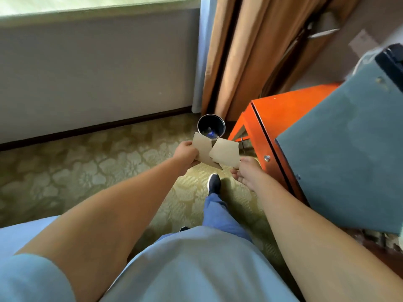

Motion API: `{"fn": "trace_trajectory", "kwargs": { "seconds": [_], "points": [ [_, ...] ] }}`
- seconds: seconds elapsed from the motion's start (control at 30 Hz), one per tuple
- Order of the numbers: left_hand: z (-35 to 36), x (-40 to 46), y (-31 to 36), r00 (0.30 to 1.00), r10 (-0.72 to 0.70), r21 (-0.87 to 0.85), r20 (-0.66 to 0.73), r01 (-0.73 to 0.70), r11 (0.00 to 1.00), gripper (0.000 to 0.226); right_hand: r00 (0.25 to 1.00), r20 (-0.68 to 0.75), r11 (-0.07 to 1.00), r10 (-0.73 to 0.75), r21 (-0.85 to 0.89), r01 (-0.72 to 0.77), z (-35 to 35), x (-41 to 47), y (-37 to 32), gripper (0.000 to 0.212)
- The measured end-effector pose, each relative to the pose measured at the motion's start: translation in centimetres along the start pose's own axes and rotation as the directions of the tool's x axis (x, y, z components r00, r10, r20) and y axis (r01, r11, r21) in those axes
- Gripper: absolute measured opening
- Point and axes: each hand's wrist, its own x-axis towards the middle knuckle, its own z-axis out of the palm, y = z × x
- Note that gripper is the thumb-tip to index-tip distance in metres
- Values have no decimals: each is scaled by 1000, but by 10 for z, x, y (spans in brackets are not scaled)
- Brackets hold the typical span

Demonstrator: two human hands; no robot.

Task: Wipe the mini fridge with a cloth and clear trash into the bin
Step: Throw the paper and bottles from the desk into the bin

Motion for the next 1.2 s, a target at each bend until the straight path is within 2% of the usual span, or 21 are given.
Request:
{"fn": "trace_trajectory", "kwargs": {
  "seconds": [0.07, 0.17, 0.33, 0.53, 0.63, 0.93, 1.13, 1.2],
  "points": [
    [-7, 22, 9, 1000, -8, -11, -19, 8, 1000, 34, 999, 19, 1000, 26, -10, -25, 10, 22, -14, 28],
    [-12, 60, 25, 995, -49, -14, -86, 48, 999, 19, 997, 25, 997, 75, 13, -76, 23, 62, -36, 23],
    [-5, 142, 61, 983, -92, 66, -159, 103, 992, 19, 988, 23, 986, 156, 59, -157, 48, 143, -75, 19],
    [23, 251, 101, 944, -255, 68, -211, 274, 959, 23, 949, 42, 939, 313, 137, -316, 65, 246, -115, 19],
    [39, 309, 108, 918, -325, 89, -226, 351, 932, 23, 919, 25, 911, 393, 123, -392, 67, 303, -128, 16],
    [75, 461, 75, 896, -395, 241, -201, 436, 867, 16, 885, -16, 883, 466, 79, -464, 80, 450, -118, 14],
    [91, 532, 50, 870, -443, 184, -216, 481, 857, 21, 874, -8, 870, 487, 101, -484, 90, 525, -92, 9],
    [97, 548, 40, 863, -453, 136, -225, 488, 862, 11, 882, 26, 873, 470, 133, -469, 96, 540, -90, 6]
  ]
}}
